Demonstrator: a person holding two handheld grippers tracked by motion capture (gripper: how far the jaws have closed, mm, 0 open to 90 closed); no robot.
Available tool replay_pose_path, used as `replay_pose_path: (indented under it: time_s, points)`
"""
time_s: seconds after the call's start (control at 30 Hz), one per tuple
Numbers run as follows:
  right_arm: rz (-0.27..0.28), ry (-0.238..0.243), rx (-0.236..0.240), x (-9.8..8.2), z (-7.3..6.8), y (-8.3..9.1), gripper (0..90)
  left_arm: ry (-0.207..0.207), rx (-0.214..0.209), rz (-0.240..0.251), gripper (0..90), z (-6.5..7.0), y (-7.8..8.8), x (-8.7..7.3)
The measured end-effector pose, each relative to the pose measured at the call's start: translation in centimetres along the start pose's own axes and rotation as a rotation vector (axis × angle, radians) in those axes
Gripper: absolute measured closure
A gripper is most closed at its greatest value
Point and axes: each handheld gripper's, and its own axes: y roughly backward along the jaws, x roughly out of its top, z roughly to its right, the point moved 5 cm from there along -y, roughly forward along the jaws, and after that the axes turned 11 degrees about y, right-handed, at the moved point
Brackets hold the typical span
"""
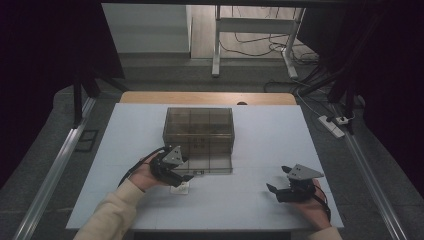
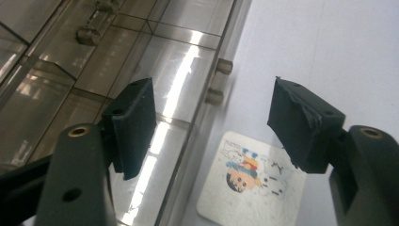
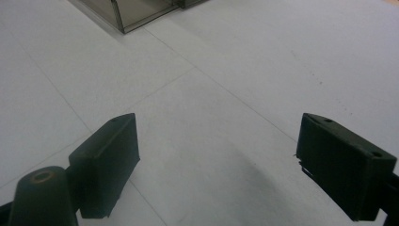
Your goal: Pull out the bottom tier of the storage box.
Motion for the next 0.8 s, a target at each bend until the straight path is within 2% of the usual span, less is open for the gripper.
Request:
replay_pose_path:
  time_s: [0.17,0.3,0.53,0.67,0.8]
  points:
    - [0.004,0.0,-0.003,0.1,0.1,0.0,13.5,0.007,-0.005,0.014,30.9,-0.1,0.3,0.0]
    - [0.025,-0.007,-0.008,0.1,0.0,0.2,13.5,0.016,0.008,0.024,28.7,-0.2,0.3,0.2]
    - [0.055,-0.012,-0.01,0.3,0.0,0.7,13.6,0.053,0.01,0.044,27.7,0.1,1.2,0.2]
    - [0.066,-0.011,-0.005,0.6,-0.1,0.7,13.7,0.076,0.027,0.056,27.3,0.2,2.0,0.2]
    - [0.071,-0.005,0.001,0.7,-0.3,0.7,13.7,0.078,0.032,0.063,26.9,0.1,2.2,0.2]
